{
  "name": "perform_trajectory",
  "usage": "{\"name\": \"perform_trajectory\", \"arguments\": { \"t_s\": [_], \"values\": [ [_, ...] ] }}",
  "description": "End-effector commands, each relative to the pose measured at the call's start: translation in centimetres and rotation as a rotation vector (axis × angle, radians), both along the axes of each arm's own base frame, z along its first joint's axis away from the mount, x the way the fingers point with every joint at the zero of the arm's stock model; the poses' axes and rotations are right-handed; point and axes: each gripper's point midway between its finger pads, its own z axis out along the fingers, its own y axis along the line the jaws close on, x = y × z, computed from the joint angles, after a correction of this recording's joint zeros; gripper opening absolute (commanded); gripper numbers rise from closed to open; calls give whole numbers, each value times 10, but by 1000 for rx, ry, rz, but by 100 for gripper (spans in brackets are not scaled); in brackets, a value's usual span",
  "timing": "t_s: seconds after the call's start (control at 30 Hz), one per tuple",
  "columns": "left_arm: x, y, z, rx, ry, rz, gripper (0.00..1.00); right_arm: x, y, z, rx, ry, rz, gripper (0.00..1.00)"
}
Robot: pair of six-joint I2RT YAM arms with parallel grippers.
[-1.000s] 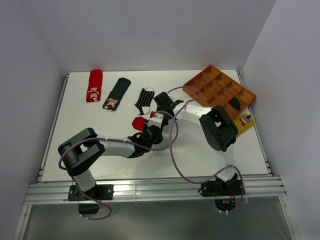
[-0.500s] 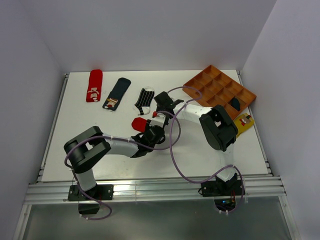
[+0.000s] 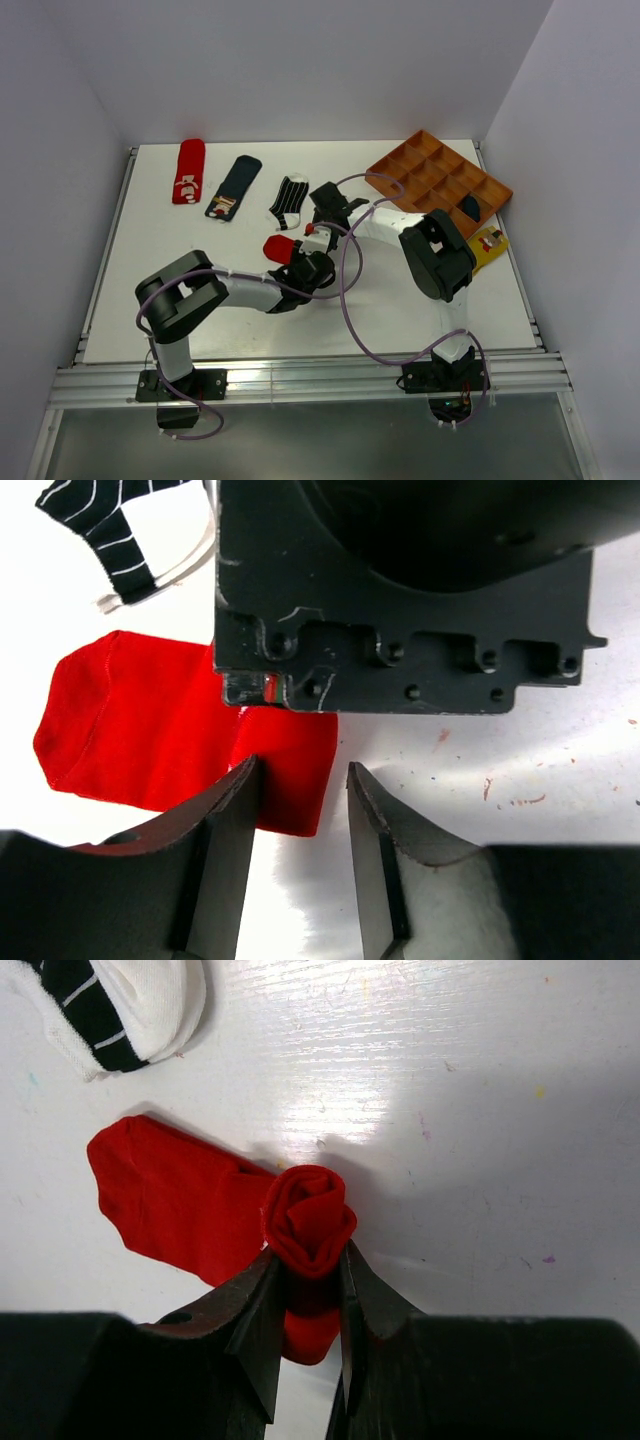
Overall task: Roll the socks
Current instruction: Roll the sock at the center of the board.
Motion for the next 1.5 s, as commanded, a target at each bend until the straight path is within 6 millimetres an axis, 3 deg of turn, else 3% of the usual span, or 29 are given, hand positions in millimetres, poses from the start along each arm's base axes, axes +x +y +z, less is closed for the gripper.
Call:
{"name": "perform_trajectory", "arguments": {
  "t_s": [0.0, 0.17, 0.23, 0.3, 0.37, 0.47, 0.6, 0.63, 0.67, 0.7, 0.77, 0.87, 1.03, 1.3, 1.47],
  "values": [
    [0, 22, -24, 97, 74, 49, 43, -17, -5, -19, -53, 56, 30, 0],
    [1, 22, -31, 111, 93, 52, 28, -14, -4, -17, -40, 54, 36, 0],
    [2, 22, -31, 100, 105, 45, 11, -14, -4, -13, -35, 43, 42, 1],
    [1, 23, -29, 82, 116, 43, 1, -13, -2, -7, -5, 23, 51, 13],
    [0, 20, -28, 49, 144, 22, 1, -7, 0, 3, 41, -14, 43, 26],
    [-4, 14, -21, -48, 202, -18, 1, -3, -2, 13, 96, -43, 27, 37],
    [-7, 7, -6, -202, 288, -48, 1, 3, -11, 29, 129, -111, 0, 45],
    [-5, 14, -7, -217, 315, -33, 1, 6, -12, 35, 142, -138, -7, 45],
    [-7, 12, -6, -244, 339, -45, 0, 8, -14, 46, 157, -166, -15, 47],
    [-12, 5, -3, -307, 390, -76, 1, 7, -20, 45, 157, -170, -31, 47],
    [-8, 10, -3, -378, 449, -69, 0, 13, -23, 64, 191, -243, -50, 49],
    [-5, 10, 1, -513, 529, -79, 0, 13, -34, 66, 184, -274, -83, 51],
    [-3, 6, 8, -656, 652, -113, 0, 7, -33, 59, 192, -258, -82, 51],
    [-5, 9, 17, -933, 797, -93, 0, 13, -14, 58, 222, -266, -65, 54],
    [0, 17, 12, -981, 810, -48, 1, 10, -13, 42, 168, -219, -79, 54]
  ]
}}
